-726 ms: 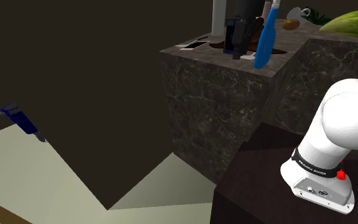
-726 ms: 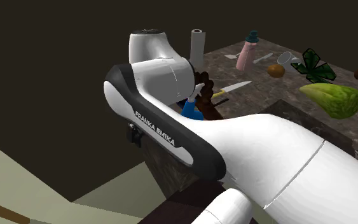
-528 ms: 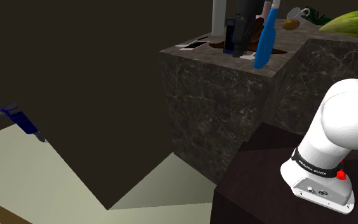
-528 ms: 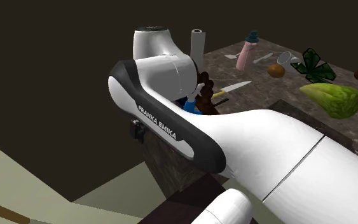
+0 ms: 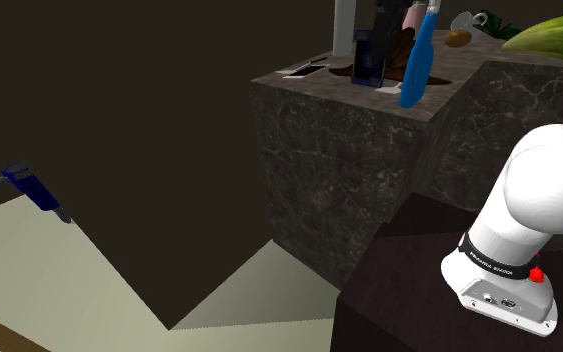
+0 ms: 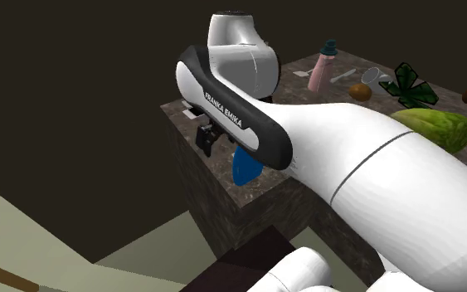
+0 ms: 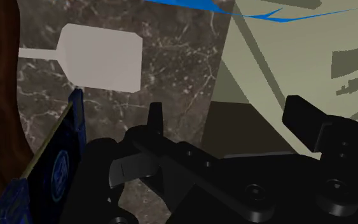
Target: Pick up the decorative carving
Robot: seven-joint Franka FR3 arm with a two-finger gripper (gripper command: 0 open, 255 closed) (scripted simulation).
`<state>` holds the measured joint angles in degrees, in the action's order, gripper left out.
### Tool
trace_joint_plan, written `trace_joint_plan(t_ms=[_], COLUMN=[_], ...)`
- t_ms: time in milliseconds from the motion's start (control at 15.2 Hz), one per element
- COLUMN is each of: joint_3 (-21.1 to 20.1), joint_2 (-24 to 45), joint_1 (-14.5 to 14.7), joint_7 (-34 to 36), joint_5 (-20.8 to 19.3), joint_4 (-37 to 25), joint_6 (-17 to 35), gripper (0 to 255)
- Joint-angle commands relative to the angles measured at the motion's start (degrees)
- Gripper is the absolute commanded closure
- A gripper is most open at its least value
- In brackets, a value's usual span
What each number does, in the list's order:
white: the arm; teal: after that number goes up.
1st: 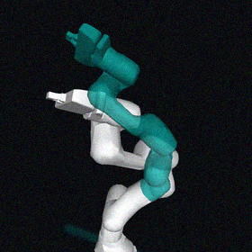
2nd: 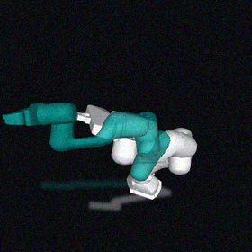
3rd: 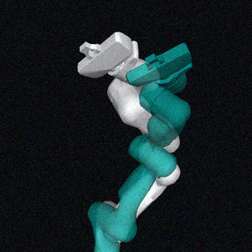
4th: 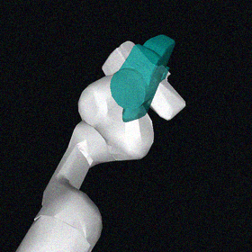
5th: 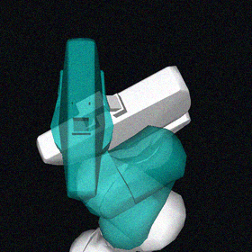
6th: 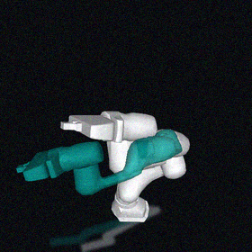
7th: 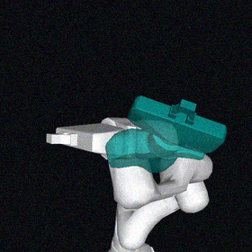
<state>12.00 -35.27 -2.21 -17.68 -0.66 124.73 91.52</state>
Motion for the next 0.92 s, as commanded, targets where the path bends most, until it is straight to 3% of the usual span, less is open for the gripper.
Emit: trace_joint_plan(t_ms=[0,462,858], joint_3=[1.94,9.09,15.72], joint_2=[1.70,10.24,19.40], joint_1=[-0.54,-1.64,-2.28], joint_7=[-2.18,-10.13,-17.65], joint_5=[-0.93,-2.06,-0.04], joint_4=[-2.38,-12.75,-24.06], joint_6=[0.03,0.72,0.29], gripper=[0,0,0])
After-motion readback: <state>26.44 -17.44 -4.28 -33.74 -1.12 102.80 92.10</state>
